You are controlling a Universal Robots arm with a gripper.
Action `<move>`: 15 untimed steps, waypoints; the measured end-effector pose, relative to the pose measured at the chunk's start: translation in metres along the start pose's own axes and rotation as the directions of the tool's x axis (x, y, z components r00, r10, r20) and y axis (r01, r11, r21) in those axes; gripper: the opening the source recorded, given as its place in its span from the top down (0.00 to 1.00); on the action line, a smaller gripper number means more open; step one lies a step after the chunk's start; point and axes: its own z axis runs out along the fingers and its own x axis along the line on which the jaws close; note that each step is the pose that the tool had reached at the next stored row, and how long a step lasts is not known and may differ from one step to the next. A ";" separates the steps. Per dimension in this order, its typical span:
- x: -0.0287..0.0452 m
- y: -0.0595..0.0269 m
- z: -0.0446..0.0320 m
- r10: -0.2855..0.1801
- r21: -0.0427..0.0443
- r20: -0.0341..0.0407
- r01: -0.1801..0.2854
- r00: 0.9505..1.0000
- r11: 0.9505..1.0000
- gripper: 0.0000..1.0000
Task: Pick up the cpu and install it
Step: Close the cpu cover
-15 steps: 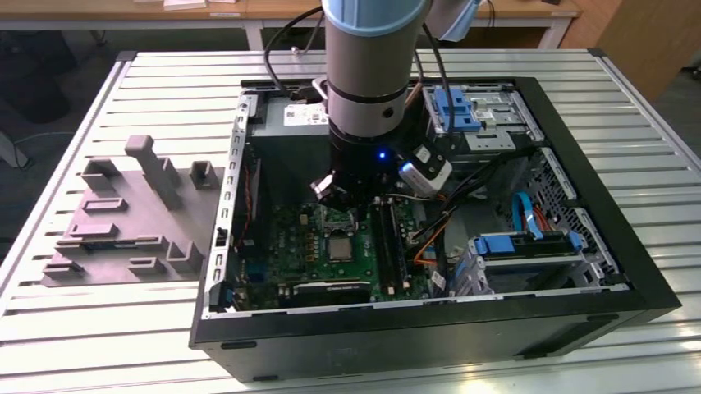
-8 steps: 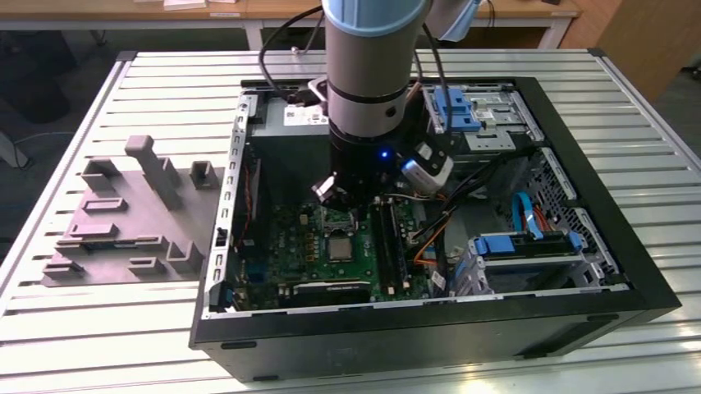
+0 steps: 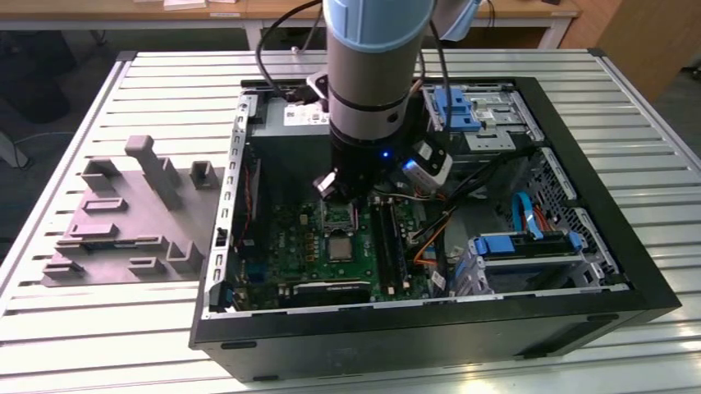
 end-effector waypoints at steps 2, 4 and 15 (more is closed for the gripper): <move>-0.0001 -0.0001 0.0007 -0.009 -0.018 0.009 0.009 1.000 1.000 0.89; 0.0000 -0.0003 0.0020 -0.044 -0.021 0.005 0.044 0.999 0.999 0.89; -0.0025 -0.0022 0.0049 -0.106 -0.026 -0.002 0.106 0.994 0.994 0.89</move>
